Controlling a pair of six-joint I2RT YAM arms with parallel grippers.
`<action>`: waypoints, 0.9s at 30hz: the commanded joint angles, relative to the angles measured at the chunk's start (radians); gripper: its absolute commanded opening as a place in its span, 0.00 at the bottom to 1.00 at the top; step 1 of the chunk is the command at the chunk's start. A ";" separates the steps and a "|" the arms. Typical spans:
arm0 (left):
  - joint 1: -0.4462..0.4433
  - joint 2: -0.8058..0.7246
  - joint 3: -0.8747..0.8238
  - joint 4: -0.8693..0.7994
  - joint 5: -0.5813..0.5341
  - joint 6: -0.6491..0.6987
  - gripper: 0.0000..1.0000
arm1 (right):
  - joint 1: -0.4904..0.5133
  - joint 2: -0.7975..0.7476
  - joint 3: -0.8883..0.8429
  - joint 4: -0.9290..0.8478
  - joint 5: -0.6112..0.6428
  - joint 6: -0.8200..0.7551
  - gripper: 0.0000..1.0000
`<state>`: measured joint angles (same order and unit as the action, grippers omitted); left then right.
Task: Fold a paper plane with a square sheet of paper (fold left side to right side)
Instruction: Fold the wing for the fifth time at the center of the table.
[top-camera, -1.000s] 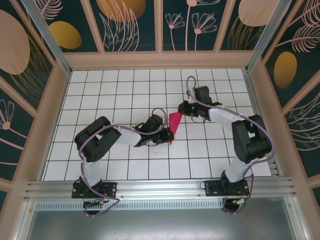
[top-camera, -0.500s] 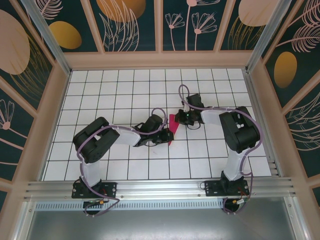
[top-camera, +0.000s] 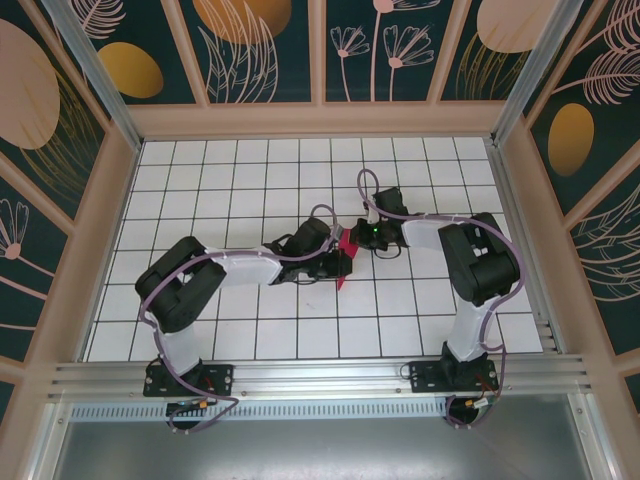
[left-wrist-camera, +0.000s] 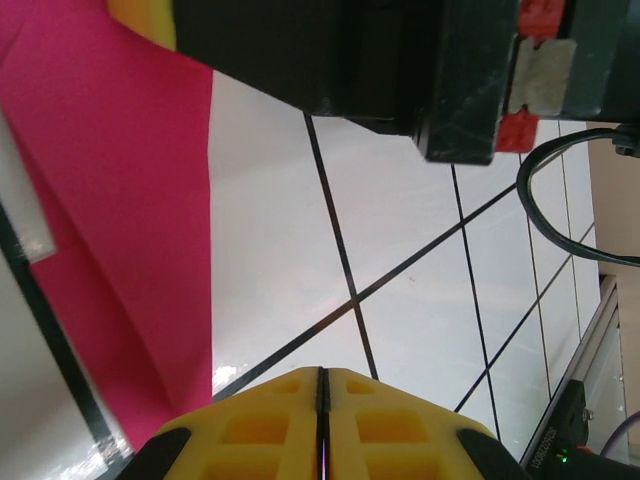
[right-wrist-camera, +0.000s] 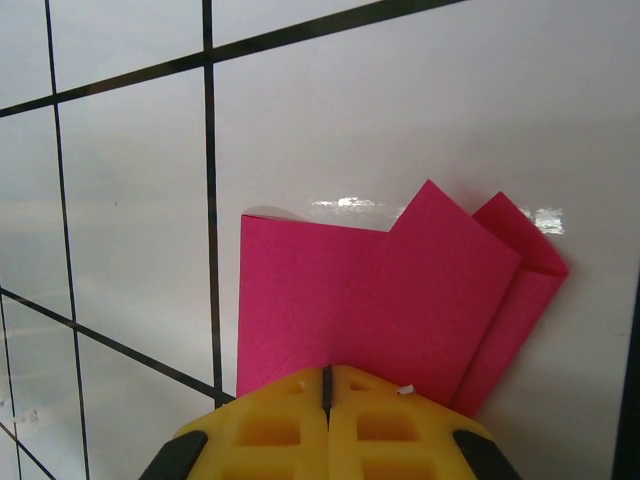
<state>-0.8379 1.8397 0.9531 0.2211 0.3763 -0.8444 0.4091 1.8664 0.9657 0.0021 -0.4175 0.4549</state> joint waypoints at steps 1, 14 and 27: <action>-0.005 0.038 0.013 -0.019 0.043 0.026 0.11 | -0.011 0.041 -0.029 -0.027 0.052 0.008 0.01; -0.006 0.074 0.026 -0.070 0.051 0.039 0.11 | -0.012 0.057 -0.017 -0.052 0.073 0.002 0.01; -0.005 0.078 -0.037 -0.075 0.033 0.036 0.11 | -0.015 0.062 -0.010 -0.070 0.091 -0.004 0.01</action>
<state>-0.8379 1.9114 0.9421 0.1829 0.4286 -0.8295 0.4076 1.8694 0.9661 0.0021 -0.4171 0.4545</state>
